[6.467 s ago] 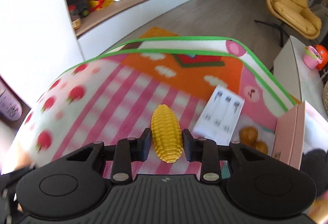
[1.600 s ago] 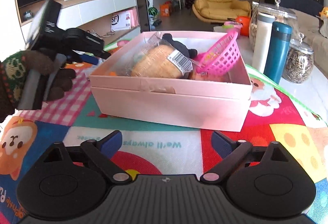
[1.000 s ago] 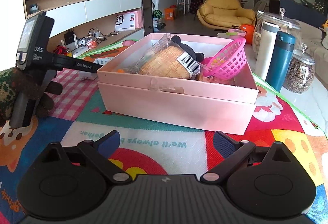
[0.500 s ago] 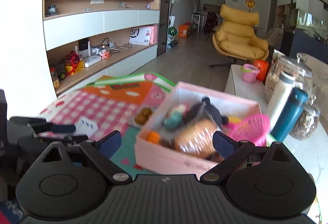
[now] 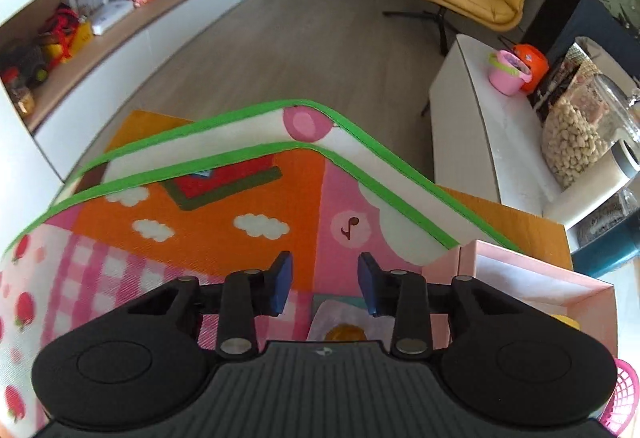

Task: Organize objects
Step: 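Grasp the clear tray of brown snacks with the right gripper while the left holds the charger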

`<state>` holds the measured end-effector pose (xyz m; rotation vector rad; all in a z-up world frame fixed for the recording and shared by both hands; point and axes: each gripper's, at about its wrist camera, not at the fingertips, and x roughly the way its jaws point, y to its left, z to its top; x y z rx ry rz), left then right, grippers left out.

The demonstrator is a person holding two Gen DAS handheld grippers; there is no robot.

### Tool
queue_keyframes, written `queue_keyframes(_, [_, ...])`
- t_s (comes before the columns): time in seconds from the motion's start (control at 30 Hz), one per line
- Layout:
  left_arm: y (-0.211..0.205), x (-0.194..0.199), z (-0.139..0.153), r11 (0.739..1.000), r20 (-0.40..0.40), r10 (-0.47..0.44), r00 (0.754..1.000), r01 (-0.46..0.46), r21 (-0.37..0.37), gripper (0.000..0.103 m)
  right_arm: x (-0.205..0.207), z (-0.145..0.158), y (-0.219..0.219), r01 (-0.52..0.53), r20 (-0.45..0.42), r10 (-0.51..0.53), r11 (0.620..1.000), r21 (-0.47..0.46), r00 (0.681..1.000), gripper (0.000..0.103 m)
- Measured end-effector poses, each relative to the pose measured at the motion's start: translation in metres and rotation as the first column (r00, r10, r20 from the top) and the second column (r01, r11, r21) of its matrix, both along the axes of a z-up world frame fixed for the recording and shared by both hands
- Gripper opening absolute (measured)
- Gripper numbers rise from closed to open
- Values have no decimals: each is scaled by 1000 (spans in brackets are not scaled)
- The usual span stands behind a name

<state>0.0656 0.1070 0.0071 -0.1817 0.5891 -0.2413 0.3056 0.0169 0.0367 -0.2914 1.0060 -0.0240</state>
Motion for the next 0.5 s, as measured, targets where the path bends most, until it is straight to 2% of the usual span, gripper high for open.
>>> queue_keyframes(0.07, [0,1,0,1000,-1,1,1000,-1,-7,42,13,-15,2,35,-16,-36,997,-65,999,34])
queue_keyframes(0.3, [4,1,0,999,-6,8,1000,-8,-32,42,6,-18,-4,28,-48,-32,996,-81,998,34])
queue_keyframes(0.5, [6,-1,0,999,-18,15,1000,-16,-40,42,-41,-8,-22,-5,-147,14,998,62,989,34])
